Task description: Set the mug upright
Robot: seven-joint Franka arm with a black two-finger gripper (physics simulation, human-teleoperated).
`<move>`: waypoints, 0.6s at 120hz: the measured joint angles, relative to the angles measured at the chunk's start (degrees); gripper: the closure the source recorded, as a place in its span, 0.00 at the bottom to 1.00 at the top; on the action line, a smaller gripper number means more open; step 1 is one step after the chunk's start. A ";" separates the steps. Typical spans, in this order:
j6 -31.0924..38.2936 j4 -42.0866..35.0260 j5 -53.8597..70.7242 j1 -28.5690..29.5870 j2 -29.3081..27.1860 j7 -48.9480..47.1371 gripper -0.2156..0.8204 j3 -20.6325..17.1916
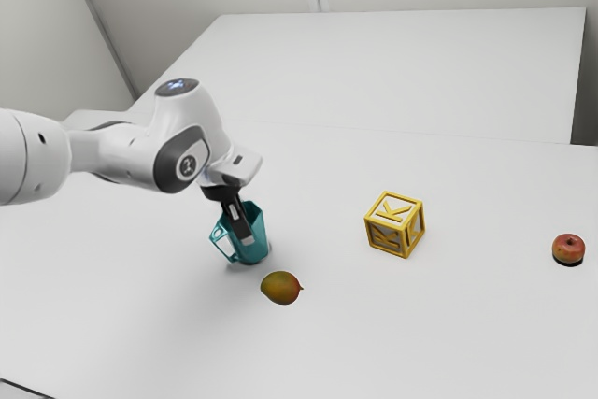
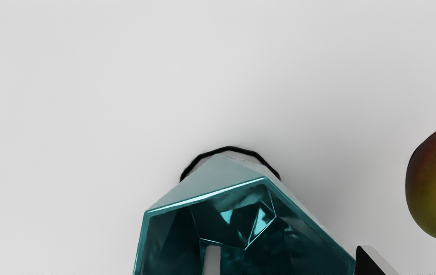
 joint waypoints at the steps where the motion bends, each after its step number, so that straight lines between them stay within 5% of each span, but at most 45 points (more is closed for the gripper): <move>1: -0.11 0.05 0.00 0.01 -0.15 -0.02 0.45 -0.04; 32: -6.12 5.67 -0.65 -1.57 -4.27 -1.38 0.32 -1.18; 72: -23.51 24.78 -0.15 -1.05 -2.85 -13.37 0.23 -1.04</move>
